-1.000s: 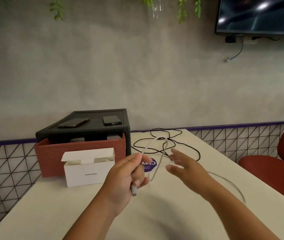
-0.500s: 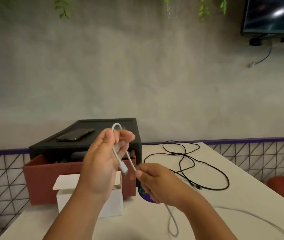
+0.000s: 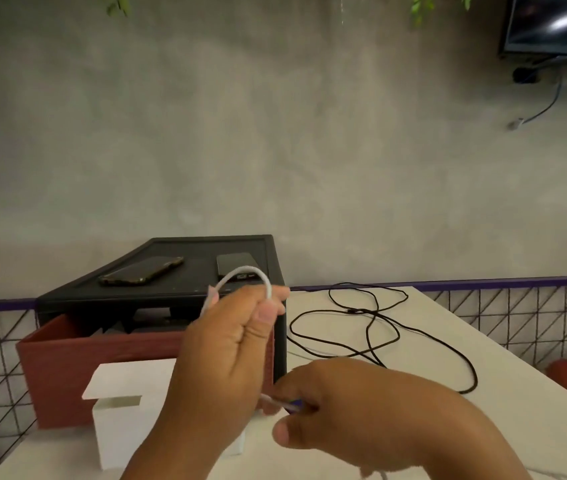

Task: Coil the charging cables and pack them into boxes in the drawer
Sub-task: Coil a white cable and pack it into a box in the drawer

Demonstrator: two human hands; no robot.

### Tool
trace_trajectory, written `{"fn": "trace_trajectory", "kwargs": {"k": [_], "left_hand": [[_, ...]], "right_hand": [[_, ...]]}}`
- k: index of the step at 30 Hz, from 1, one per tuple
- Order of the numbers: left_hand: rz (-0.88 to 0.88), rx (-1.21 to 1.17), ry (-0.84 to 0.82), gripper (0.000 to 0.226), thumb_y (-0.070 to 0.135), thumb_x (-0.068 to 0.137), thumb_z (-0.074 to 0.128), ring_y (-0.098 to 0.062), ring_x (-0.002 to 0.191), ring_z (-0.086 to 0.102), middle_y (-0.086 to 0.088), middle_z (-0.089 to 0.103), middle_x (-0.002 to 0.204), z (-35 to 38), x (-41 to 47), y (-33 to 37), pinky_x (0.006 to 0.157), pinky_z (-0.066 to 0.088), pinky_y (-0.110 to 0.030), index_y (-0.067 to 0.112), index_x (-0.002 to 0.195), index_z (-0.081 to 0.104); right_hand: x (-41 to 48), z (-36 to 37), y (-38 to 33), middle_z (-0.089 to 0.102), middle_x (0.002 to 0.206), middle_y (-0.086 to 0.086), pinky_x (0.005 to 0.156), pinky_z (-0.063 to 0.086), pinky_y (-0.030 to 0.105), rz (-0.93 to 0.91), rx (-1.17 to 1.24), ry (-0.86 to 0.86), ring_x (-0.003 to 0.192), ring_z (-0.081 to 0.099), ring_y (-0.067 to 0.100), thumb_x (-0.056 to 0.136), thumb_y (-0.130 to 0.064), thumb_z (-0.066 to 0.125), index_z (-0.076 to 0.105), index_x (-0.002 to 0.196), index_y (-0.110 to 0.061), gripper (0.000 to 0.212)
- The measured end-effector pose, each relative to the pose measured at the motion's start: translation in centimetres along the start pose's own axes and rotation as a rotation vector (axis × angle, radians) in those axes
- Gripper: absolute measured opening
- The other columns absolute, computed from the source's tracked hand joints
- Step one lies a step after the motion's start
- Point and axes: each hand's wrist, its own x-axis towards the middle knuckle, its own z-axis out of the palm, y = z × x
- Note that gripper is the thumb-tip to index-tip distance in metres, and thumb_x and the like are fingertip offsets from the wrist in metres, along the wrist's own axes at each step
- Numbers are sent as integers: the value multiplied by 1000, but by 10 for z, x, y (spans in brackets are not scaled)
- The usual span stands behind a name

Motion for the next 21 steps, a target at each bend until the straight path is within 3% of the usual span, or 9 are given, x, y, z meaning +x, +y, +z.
{"fn": "trace_trajectory", "kwargs": {"k": [2,4,6,7,9,12,16,19,21], "left_hand": [[122,296,-107,34,44,96,30,-3,70,58,19,55,64,0,-3,-4,116,15,-26,30,76,53],[58,384,-265,30,42,99,28,-5,79,59,21,46,60,2,-6,1,115,22,-29,36,75,45],[-151,255,-384,32,58,84,21,2,89,57,17,50,66,1,-9,11,84,43,-8,40,77,46],[-258,151,-407,36,61,75,23,7,80,56,16,52,65,2,-9,16,63,43,-6,38,79,51],[-339,-55,-429,40,57,72,31,6,57,54,18,53,53,3,-9,21,49,37,-10,30,74,60],[-477,-392,-482,43,52,87,46,-5,35,34,9,34,38,3,-8,27,58,42,-13,20,67,68],[-509,-1078,-576,27,34,82,61,-4,35,25,11,30,41,-5,-6,24,75,55,-33,10,76,71],[-476,-1573,-693,37,24,100,37,-12,46,32,1,34,53,-9,-3,22,87,51,-41,-5,99,60],[-495,-1591,-605,38,24,102,31,-15,50,34,-3,34,56,-14,0,22,89,47,-40,-4,101,56]], "right_hand": [[-9,-3,2,54,76,-11,69,44,23,-8,-24,94,74,54,6,90,-36,52,61,86,-31,11],[-19,-7,8,55,71,-11,60,39,17,13,-77,255,66,51,2,89,-34,52,57,70,-34,19],[-29,-13,15,56,63,-12,52,38,15,58,-94,419,59,51,0,86,-37,56,55,63,-35,24],[-33,-16,20,57,59,-15,52,39,13,67,-69,480,56,50,-3,84,-39,59,56,62,-34,23],[-38,-20,28,56,53,-21,49,37,10,46,32,570,51,49,-5,77,-43,68,60,60,-33,21],[-40,-23,32,50,44,-12,44,34,13,-74,162,728,44,42,3,59,-52,72,65,63,-33,20],[-34,-21,29,39,44,-7,43,27,15,-210,238,788,44,33,6,53,-64,59,68,69,-30,38],[-21,-13,24,36,52,-3,46,25,18,-310,308,731,49,31,7,70,-71,55,67,74,-20,52],[-11,-8,21,39,51,-4,46,27,16,-321,329,724,49,34,5,80,-67,46,61,67,-17,53]]}}
